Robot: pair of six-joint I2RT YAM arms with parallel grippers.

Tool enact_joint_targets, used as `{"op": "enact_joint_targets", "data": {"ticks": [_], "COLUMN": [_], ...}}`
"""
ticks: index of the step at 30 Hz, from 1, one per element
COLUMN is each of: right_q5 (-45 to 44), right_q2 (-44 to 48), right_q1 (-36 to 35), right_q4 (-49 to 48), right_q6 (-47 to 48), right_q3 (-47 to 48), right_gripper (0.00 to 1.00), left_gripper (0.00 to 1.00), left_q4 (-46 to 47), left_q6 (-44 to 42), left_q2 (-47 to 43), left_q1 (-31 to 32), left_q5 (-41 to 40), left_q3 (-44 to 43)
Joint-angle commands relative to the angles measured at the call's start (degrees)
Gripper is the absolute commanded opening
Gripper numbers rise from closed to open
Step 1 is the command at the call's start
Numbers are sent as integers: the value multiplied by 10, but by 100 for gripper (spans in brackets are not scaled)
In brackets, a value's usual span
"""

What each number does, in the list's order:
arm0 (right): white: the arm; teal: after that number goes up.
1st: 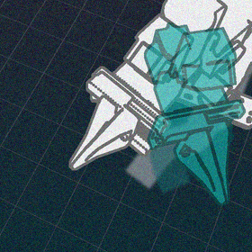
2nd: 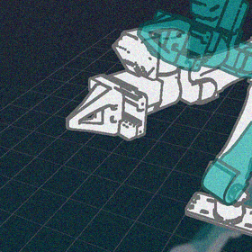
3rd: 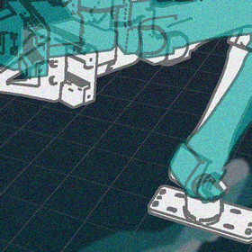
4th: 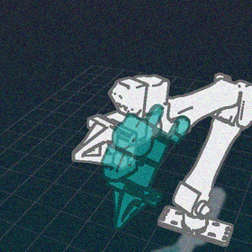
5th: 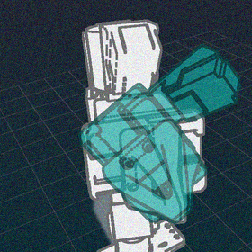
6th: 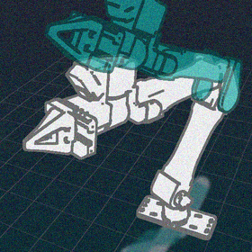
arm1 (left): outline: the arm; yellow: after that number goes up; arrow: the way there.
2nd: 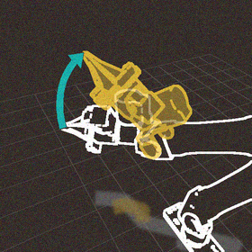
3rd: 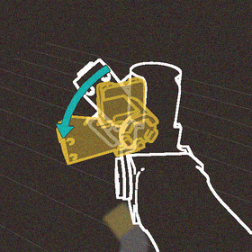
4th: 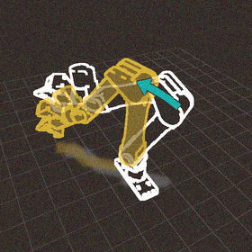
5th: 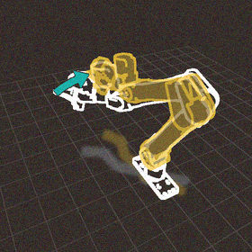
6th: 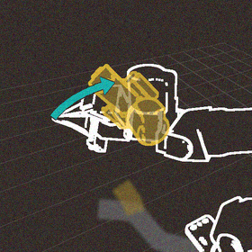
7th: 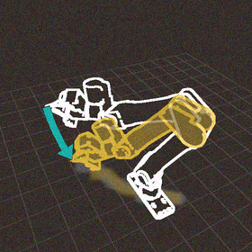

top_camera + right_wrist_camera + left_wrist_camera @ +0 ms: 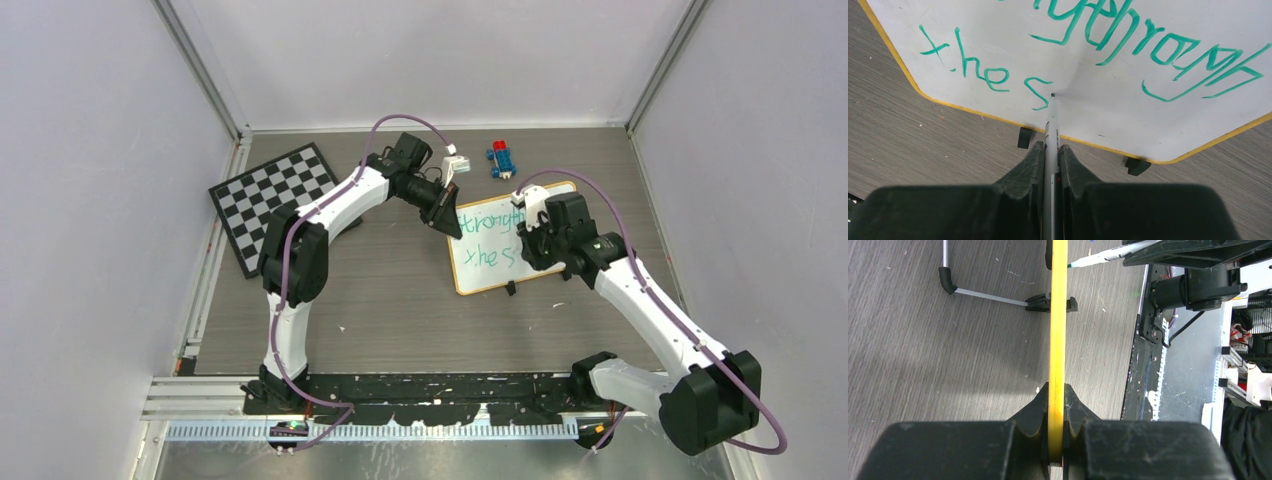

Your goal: Write a sentence on the whiteboard

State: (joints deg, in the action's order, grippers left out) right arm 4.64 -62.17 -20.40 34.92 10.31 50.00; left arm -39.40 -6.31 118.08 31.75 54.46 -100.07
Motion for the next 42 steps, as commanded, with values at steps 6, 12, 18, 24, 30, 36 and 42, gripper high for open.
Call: {"op": "enact_joint_targets", "data": {"ticks": [6, 12, 18, 24, 30, 36, 42], "right_q5": [-70, -95, -59, 1, -3, -18, -17], "right_q2": [-22, -5, 4, 18, 8, -14, -20], "right_q1": [2, 23, 25, 25, 25, 25, 25], "right_q4": [-36, -35, -28, -26, -40, -47, -28], "right_q6": [-6, -17, -15, -12, -15, -11, -8], "right_q3": [13, 8, 11, 15, 24, 17, 9], "right_gripper": [0, 0, 0, 0, 0, 0, 0], "left_gripper": [0, 0, 0, 0, 0, 0, 0], "left_q4": [3, 4, 5, 5, 5, 4, 3], "left_q6": [-7, -7, -5, -4, -3, -4, -5], "left_q2": [-3, 0, 1, 0, 2, 4, 4], "left_q1": [-2, -1, -1, -1, -1, -1, -1], "left_q5": [0, 2, 3, 5, 5, 4, 5], "left_q3": [-16, -18, -18, -19, -24, -24, -25]}}
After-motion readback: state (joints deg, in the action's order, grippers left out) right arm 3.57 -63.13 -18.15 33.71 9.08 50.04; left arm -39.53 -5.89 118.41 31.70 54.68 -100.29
